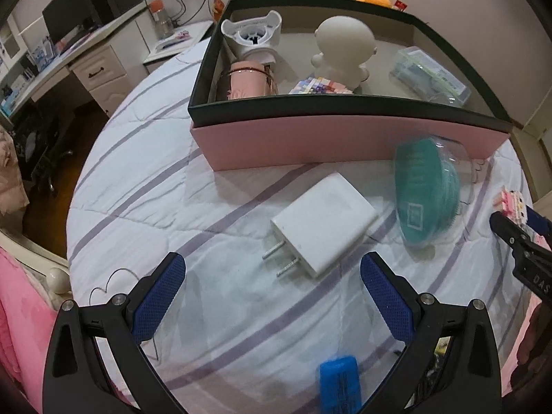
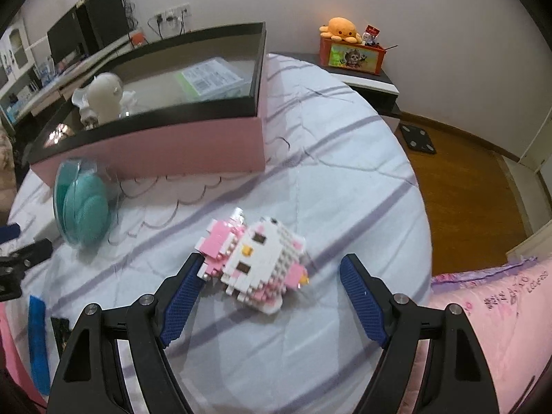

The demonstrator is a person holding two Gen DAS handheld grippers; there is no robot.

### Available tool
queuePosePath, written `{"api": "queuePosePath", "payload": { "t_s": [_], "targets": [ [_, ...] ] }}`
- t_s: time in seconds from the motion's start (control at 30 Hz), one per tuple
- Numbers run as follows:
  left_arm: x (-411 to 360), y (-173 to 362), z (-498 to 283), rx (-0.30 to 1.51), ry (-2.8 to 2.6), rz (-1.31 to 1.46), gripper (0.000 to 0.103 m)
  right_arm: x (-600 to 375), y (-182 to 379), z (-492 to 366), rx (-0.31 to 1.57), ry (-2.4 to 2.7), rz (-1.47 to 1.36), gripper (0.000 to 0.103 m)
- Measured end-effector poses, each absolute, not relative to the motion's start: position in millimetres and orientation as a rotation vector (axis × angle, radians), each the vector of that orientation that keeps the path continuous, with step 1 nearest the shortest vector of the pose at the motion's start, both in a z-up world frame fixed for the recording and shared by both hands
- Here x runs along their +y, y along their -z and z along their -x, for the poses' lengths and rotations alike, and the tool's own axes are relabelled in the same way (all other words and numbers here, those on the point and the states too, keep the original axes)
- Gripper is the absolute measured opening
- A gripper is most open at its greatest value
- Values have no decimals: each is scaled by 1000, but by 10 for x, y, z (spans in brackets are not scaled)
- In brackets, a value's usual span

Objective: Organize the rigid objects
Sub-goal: 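Grasp the white plug adapter with the left tool while the right tool grasps the pink-white block cat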

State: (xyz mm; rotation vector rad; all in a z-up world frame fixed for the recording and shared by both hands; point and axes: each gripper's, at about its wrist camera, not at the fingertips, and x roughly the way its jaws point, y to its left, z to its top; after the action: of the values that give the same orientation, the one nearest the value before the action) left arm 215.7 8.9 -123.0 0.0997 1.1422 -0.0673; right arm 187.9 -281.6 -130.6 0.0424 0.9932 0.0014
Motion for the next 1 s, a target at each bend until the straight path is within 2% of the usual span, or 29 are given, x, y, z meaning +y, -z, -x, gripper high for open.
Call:
{"api": "queuePosePath", "payload": {
  "t_s": [0.1,0.23,0.3,0.33,0.37,0.4,1.0],
  "targets": [
    [89,1280,-2237,1144,76,-108,103,-2744,1317,-1874,978,-6,3,80],
    [-23,1320,-2284,1119,117,-133,101,-2750,1291,-1885,972,-26,-12,68],
    [-80,1320,-2266,1092,156,-132,85,-2750,1284,-1905,970,-34,-11,63],
    [-94,1303,-2251,1079,169,-136,80,-2744,1285,-1913,969,-35,-7,61],
    [-126,1282,-2233,1070,197,-144,67,-2741,1290,-1924,968,-32,-3,61],
    [-162,1265,-2200,1066,210,-150,59,-2742,1296,-1935,967,-30,-1,61],
    [-129,1226,-2105,1085,200,-142,47,-2735,1221,-1881,961,-49,-43,61]
  ]
}}
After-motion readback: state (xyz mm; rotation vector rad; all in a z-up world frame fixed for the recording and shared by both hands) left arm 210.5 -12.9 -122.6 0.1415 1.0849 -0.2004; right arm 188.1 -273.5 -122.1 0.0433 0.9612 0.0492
